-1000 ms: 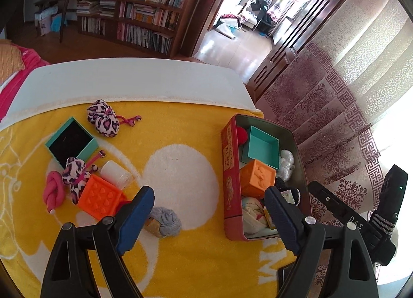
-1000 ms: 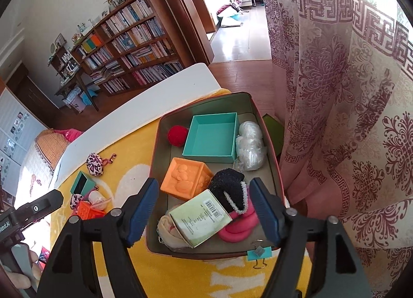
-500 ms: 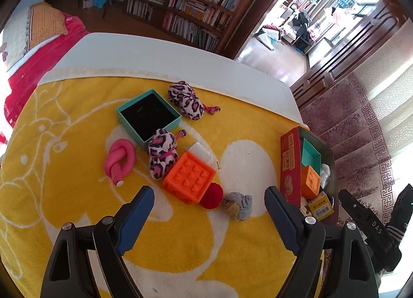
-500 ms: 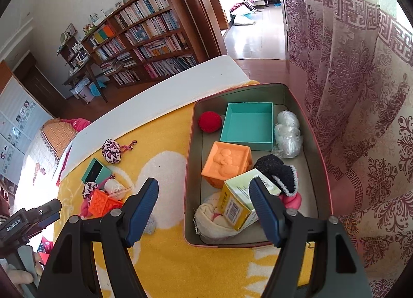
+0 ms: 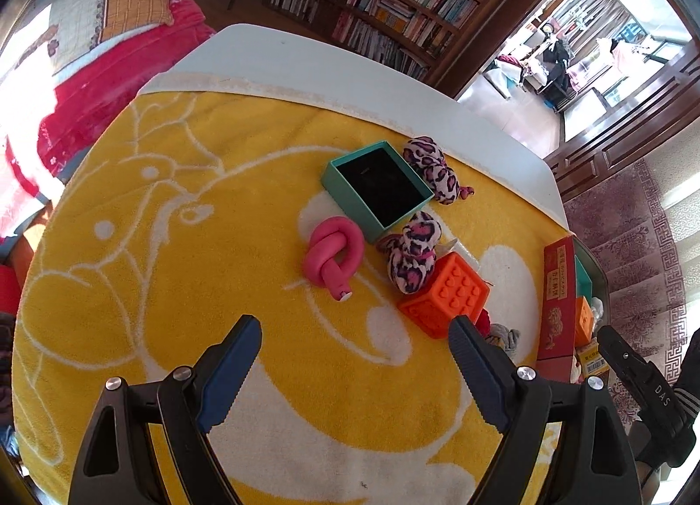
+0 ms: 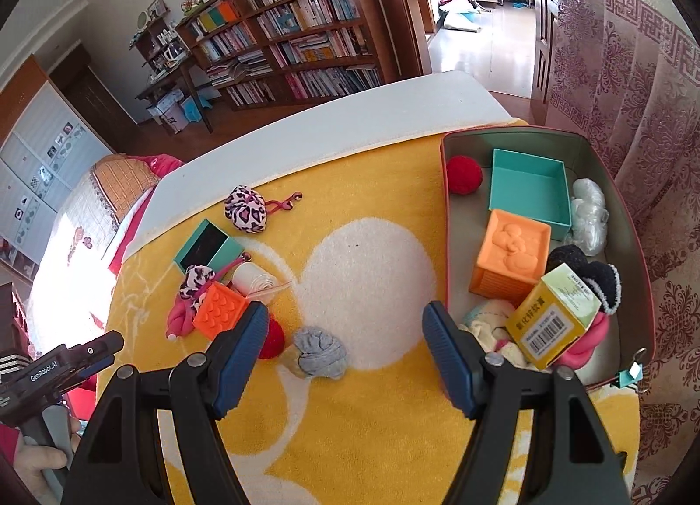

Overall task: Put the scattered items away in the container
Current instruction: 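Withdraw both grippers from the tin back over the toys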

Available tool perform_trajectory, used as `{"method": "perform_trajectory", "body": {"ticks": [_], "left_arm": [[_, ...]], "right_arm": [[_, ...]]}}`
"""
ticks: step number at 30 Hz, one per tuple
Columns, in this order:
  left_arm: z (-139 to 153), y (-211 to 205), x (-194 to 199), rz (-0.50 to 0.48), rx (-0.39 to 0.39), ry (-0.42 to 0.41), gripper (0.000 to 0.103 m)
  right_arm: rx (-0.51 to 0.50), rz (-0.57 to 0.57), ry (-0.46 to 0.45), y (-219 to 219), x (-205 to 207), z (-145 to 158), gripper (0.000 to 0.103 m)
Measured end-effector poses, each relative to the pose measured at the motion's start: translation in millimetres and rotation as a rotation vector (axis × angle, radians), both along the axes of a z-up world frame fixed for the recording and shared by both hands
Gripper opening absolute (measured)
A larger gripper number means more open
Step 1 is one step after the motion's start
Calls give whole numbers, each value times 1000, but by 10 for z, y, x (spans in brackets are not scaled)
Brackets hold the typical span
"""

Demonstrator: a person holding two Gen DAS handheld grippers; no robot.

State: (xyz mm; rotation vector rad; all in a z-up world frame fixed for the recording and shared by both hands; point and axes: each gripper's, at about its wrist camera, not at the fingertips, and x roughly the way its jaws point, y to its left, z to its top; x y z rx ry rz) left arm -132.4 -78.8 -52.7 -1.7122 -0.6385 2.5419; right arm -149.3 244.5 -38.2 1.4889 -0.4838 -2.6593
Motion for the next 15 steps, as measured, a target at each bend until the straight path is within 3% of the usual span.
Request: {"method": "perform_trajectory", "body": {"ticks": [15], "left_arm": [[-302,-91,-175,-86,2,-61,89]], "right_arm": [[16,-8,-69,-252,90,-178,77]]}}
